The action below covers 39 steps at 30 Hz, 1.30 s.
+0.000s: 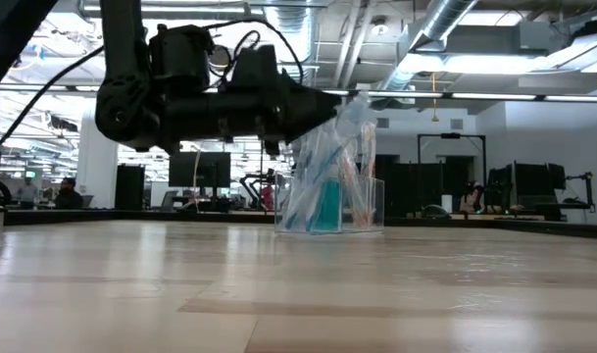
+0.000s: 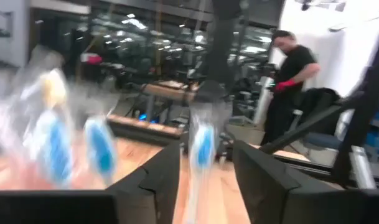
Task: Pick & Place toothbrushing station
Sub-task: Return to Home Position
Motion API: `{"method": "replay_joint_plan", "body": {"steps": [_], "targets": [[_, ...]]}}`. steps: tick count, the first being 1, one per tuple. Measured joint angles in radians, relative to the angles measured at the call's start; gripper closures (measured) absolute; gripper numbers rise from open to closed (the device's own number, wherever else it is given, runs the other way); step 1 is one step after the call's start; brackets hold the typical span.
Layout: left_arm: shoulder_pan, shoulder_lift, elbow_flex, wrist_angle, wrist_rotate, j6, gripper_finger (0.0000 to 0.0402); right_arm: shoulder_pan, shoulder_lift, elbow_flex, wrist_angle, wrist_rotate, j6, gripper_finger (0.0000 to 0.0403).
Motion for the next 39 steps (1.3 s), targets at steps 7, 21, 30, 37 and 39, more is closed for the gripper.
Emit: {"method": "replay_joint_plan", "body": {"steps": [7,21,30,37,39], "targets": [[0.019,-0.205,-0.023,-0.289,0.074,0.009,0.0231,-0.002,-0.008,0.000,0.049,0.000,-0.008,0.0244],[0.084,-0.774,-0.101,-0.459,0.038,-0.006,0.0247,-0.095,-0.098,0.002,0.089,0.028,0.068,0.0244],[0.086,-1.121,-0.199,-0.493,0.038,-0.047,0.0243,-0.152,-0.186,-0.002,-0.138,-0.175,0.022,0.0244],[0.092,-1.362,-0.296,-0.633,0.180,-0.194,0.0244,-0.128,-0.406,0.001,-0.251,-0.159,-0.022,0.0244],[0.116,-1.444,-0.325,-0.660,0.283,-0.203,0.0243,-0.109,-0.470,-0.007,-0.292,-0.097,-0.018,0.0244]]}}
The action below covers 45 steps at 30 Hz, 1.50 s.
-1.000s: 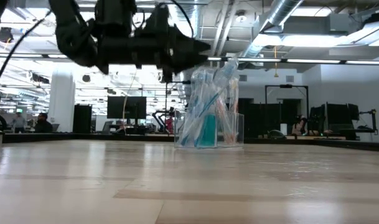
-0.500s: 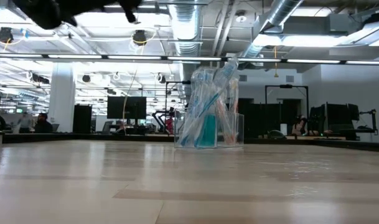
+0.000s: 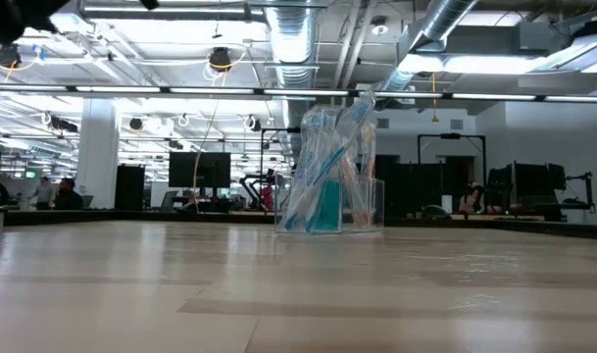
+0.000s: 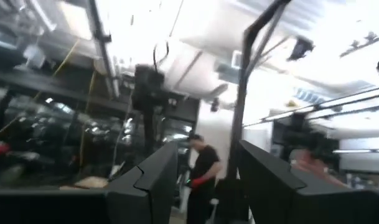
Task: Pick & Place toothbrushing station
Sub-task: Return to Home Position
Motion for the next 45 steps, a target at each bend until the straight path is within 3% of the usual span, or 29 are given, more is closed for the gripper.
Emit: {"method": "replay_joint_plan", "body": {"steps": [4,8,14,23,26,28,30,34,40,45], "targets": [[0.044,-0.171,-0.058,-0.038,0.030,-0.043,0.0244,0.051,-0.146,-0.064,0.034,0.035,0.007,0.0244],[0.082,-0.337,-0.083,-0.209,0.036,-0.046,0.0244,0.083,-0.283,-0.181,0.046,0.138,0.036,0.0244],[0.127,-0.526,-0.086,-0.435,0.034,-0.016,0.0243,0.084,-0.534,-0.413,0.117,0.203,0.049,0.0244],[0.145,-0.589,-0.086,-0.618,0.032,-0.019,0.0241,0.080,-0.983,-0.715,0.141,0.322,0.158,0.0244],[0.145,-0.589,-0.098,-0.630,-0.010,-0.006,0.0241,0.062,-1.155,-0.825,0.166,0.343,0.205,0.0244],[0.145,-0.589,-0.104,-0.639,-0.034,0.018,0.0242,0.036,-1.158,-0.854,0.164,0.346,0.234,0.0244],[0.149,-0.589,-0.105,-0.636,-0.053,0.026,0.0243,0.035,-1.135,-0.818,0.026,0.384,0.221,0.0244],[0.150,-0.589,-0.104,-0.629,-0.053,0.007,0.0241,0.051,-1.134,-0.831,0.084,0.401,0.189,0.0244],[0.149,-0.589,-0.103,-0.522,-0.053,0.031,0.0243,0.052,-1.160,-1.075,0.278,0.403,0.152,0.0244],[0.149,-0.582,-0.112,-0.586,-0.053,0.033,0.0240,0.090,-1.161,-1.393,0.485,0.456,0.206,0.0244]]}}
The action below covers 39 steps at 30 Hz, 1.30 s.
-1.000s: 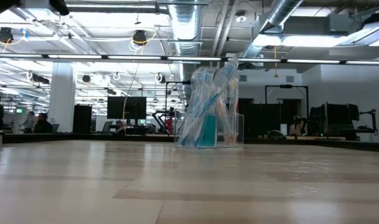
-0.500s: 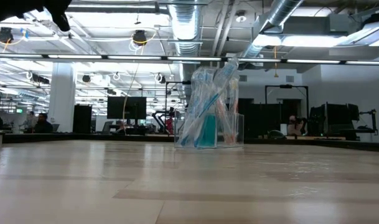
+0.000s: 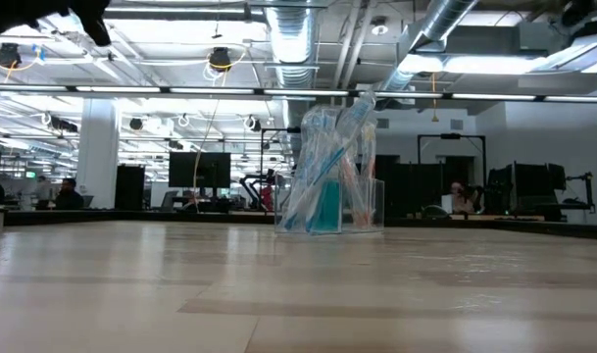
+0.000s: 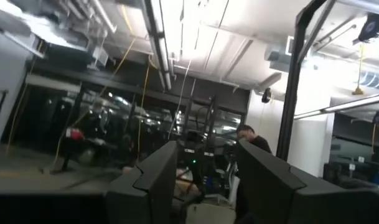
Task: Pick & Place toothbrushing station
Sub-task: Return to Home Position
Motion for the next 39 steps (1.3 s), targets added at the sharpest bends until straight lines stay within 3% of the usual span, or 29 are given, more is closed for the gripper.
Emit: {"method": "replay_joint_plan", "body": {"steps": [7,13,22,27,39], "targets": [[0.000,-0.004,-0.102,0.035,0.019,-0.063,0.0243,0.050,-0.001,-0.277,0.346,0.037,0.088,0.0244],[-0.001,-0.004,-0.188,0.049,0.061,-0.094,0.0241,0.051,-0.002,-0.424,0.440,0.037,0.177,0.0239],[-0.001,0.000,-0.216,-0.088,-0.029,0.005,0.0240,0.036,-0.002,-0.665,0.676,0.039,0.225,0.0215],[-0.001,0.001,-0.216,-0.162,-0.043,0.009,0.0242,0.019,-0.001,-0.670,0.589,0.101,0.208,0.0196],[-0.001,0.001,-0.216,-0.176,-0.035,0.070,0.0240,0.061,0.057,-0.671,0.589,0.092,0.163,0.0173]]}}
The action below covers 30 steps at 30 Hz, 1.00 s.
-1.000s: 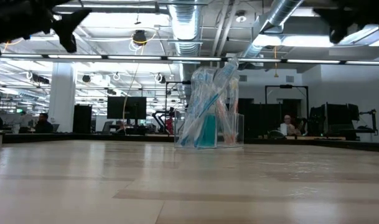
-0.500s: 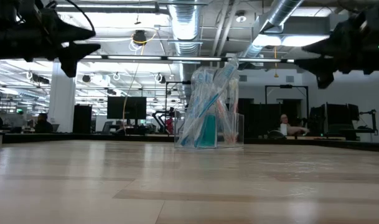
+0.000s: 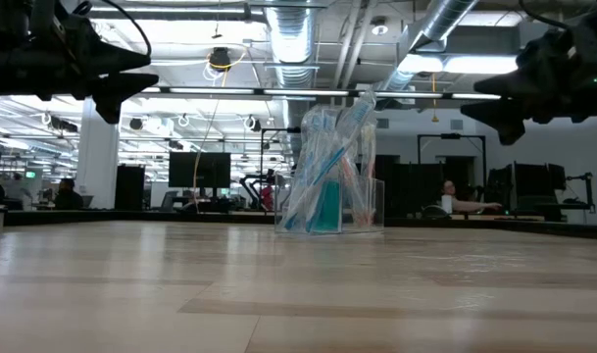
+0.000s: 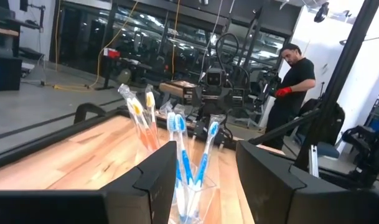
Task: Pick & Place toothbrushing station
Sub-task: Return to Home Position
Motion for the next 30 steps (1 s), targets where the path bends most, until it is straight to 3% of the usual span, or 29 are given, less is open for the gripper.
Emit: {"method": "replay_joint_plan", "body": {"steps": [30], "targets": [[0.000,0.178,0.000,0.005,0.000,0.035,0.0242,0.036,0.049,-0.002,-0.001,0.001,-0.106,0.0172]]}}
